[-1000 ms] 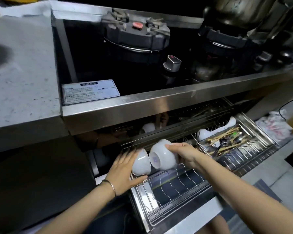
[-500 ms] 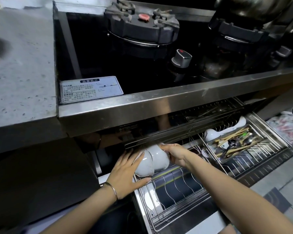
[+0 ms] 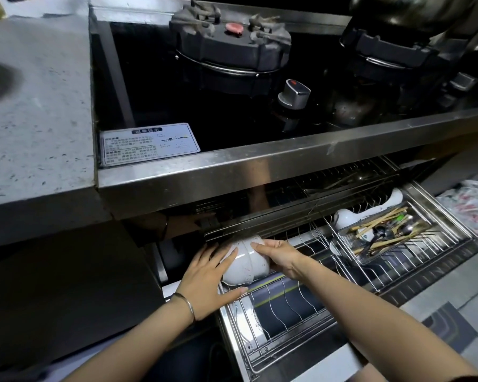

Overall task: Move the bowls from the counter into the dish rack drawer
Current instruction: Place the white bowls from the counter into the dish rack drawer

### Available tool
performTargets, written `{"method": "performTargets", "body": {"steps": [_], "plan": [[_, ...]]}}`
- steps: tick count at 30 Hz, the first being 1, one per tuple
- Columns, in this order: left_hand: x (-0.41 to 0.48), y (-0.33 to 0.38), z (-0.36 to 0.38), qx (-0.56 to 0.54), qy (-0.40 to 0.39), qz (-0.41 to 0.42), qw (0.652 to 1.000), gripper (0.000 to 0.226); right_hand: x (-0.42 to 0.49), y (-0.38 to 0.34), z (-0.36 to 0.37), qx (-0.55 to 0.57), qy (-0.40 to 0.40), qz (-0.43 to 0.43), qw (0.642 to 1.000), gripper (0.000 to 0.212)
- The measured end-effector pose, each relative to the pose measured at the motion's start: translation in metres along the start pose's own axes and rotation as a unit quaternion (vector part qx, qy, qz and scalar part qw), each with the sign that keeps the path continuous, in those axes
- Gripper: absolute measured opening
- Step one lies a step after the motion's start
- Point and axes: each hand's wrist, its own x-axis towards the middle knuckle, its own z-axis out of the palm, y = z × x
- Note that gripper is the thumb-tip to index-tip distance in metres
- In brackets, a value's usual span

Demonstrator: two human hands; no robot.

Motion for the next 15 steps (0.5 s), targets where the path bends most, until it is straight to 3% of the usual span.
{"method": "performTargets", "body": {"steps": [10, 15], "plan": [[0.000, 0.009, -0.014, 0.007, -0.058, -0.005, 0.998, 0.081, -0.027, -0.015, -0.022, -0.172, 0.018, -0.036, 0.984, 0.015], [0.001, 0.036, -0.054, -0.058, -0.038, 0.025, 0.997, 0.070, -0.091, -0.047, -0.033, -0.180, 0.034, -0.140, 0.973, 0.030]]}}
